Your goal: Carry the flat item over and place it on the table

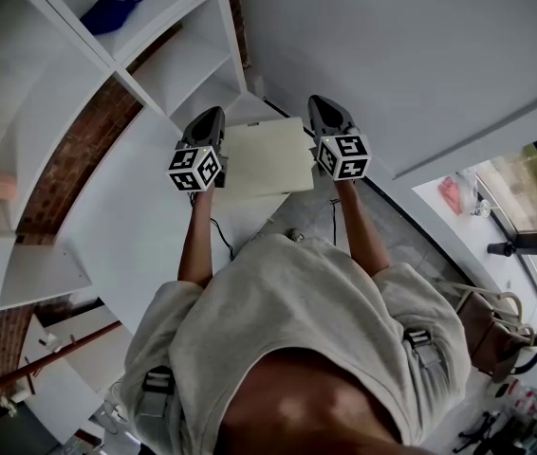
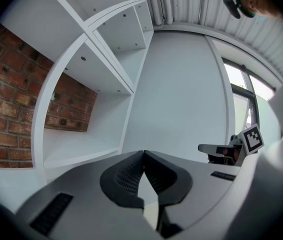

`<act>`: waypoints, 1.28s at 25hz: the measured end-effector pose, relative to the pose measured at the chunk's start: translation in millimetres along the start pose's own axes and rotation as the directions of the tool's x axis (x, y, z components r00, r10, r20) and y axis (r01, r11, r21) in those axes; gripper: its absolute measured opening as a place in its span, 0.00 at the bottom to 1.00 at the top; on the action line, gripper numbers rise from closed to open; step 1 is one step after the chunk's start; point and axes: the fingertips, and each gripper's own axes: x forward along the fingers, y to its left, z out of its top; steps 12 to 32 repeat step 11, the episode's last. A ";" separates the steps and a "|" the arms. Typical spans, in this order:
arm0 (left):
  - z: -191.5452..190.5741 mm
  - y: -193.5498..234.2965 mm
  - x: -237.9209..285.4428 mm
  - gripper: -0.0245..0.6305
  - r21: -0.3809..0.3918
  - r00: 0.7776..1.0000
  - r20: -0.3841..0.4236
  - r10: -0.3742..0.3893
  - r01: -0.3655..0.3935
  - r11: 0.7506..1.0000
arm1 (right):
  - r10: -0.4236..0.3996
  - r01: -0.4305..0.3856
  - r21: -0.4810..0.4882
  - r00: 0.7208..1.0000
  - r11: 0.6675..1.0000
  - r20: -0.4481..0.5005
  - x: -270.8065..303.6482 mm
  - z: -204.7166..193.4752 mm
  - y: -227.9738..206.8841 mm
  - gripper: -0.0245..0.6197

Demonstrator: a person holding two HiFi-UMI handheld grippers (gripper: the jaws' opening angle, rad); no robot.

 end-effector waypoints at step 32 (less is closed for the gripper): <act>0.3 2.6 6.1 0.06 0.008 1.000 0.003 0.003 -0.003 1.000 | 0.015 -0.014 0.016 1.000 1.000 -0.010 8.7 -4.8 0.9 0.08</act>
